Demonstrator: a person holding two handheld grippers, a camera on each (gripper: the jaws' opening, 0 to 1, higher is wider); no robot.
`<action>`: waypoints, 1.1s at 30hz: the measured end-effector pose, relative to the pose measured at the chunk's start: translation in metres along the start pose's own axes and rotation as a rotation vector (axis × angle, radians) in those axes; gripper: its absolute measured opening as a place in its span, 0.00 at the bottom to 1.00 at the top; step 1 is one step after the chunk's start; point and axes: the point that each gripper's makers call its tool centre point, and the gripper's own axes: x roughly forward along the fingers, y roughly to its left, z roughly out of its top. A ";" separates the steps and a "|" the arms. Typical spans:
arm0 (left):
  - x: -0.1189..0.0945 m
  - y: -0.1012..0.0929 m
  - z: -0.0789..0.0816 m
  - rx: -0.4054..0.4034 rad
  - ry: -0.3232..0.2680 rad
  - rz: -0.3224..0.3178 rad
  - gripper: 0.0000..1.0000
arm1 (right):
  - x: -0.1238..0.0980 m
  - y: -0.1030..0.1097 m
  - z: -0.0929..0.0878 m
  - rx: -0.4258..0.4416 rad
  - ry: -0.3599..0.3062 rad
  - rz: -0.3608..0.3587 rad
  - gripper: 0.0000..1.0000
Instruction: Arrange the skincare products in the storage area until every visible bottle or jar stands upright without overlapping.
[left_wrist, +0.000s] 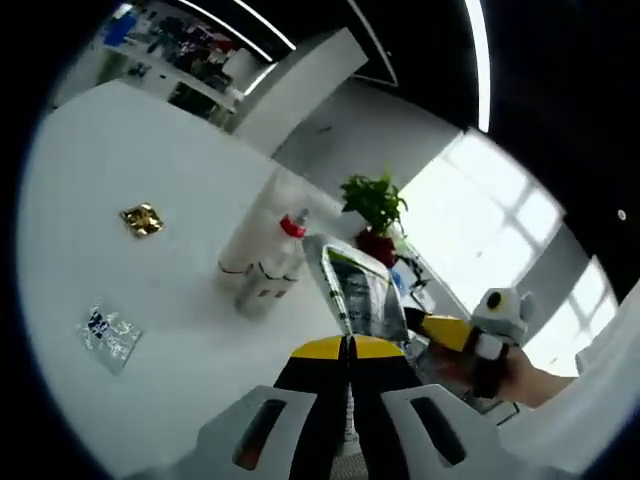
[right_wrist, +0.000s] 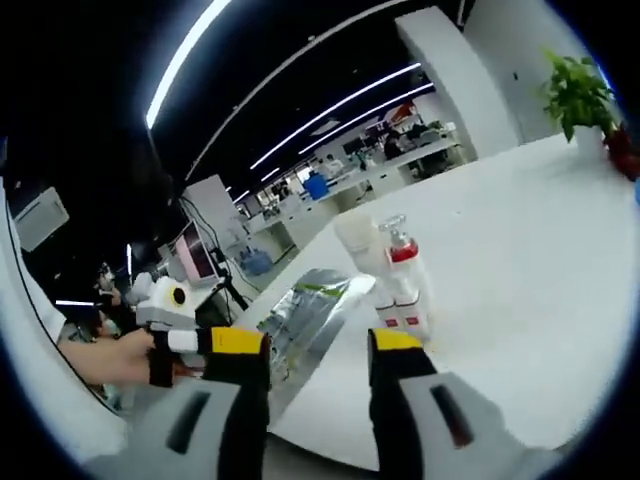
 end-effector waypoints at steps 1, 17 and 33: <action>-0.001 -0.003 0.001 -0.002 -0.001 -0.015 0.00 | 0.001 0.002 0.001 0.010 -0.008 0.008 0.28; -0.006 -0.005 0.011 0.031 -0.014 -0.054 0.00 | 0.013 0.025 0.015 0.179 -0.075 0.061 0.01; -0.005 -0.006 0.016 0.281 0.027 0.076 0.28 | 0.022 0.017 0.020 0.247 -0.115 -0.097 0.01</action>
